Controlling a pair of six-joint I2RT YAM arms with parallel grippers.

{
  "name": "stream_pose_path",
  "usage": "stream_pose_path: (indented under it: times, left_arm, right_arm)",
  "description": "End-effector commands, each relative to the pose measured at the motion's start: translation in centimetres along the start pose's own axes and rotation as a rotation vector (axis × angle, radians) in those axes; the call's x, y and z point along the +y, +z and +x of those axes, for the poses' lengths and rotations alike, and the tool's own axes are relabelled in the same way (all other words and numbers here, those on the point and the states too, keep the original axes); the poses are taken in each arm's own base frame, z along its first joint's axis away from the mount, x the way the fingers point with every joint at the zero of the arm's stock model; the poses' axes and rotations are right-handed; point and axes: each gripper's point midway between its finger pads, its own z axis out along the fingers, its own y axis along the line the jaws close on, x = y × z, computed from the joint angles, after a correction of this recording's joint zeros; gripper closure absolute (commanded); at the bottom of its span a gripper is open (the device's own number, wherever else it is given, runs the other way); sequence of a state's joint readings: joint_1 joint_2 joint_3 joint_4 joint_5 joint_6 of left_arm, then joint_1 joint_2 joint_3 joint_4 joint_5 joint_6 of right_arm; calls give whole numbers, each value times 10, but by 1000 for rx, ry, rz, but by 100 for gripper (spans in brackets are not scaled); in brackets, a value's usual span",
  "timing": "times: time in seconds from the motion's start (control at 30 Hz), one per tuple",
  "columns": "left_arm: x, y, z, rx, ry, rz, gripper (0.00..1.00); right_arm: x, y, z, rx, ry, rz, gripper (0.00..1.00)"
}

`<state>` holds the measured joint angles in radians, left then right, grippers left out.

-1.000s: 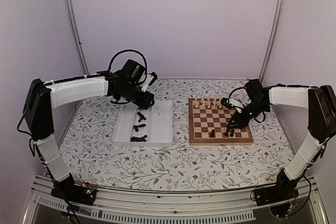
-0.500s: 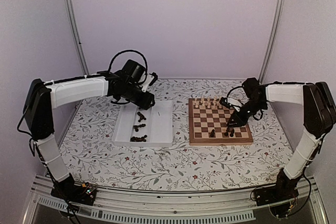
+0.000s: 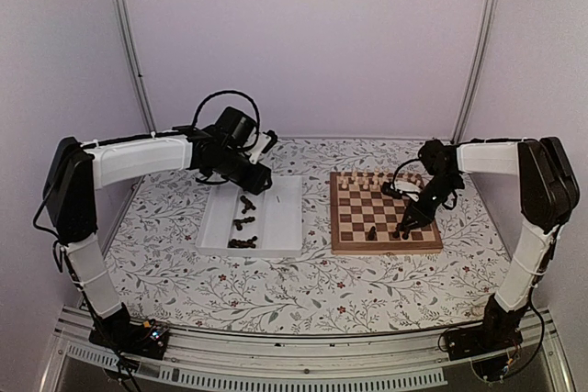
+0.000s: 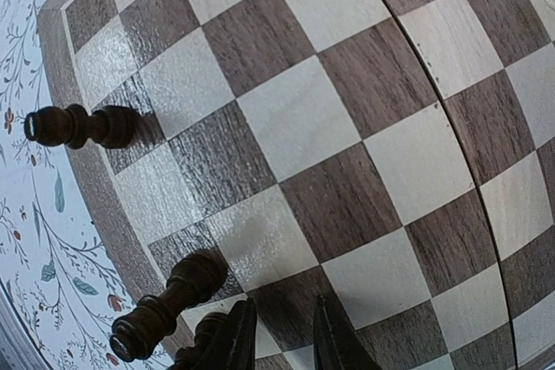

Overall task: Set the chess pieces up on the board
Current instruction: Adjust the chess piece on the chessboard.

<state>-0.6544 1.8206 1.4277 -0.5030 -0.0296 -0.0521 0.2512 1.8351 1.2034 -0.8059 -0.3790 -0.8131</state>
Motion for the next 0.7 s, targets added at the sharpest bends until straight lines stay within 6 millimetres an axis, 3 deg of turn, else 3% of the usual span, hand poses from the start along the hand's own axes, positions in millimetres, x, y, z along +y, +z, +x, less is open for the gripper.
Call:
stream_pose_path:
  times: [0.0,0.67]
  left_arm:
    - [-3,4,7,24,13,13,49]
    - [-4,11,14,50,11,22,49]
  right_arm:
    - [12,7,2,29,-33,-47,75]
    - [19,18,-1,51,-51,-73,76]
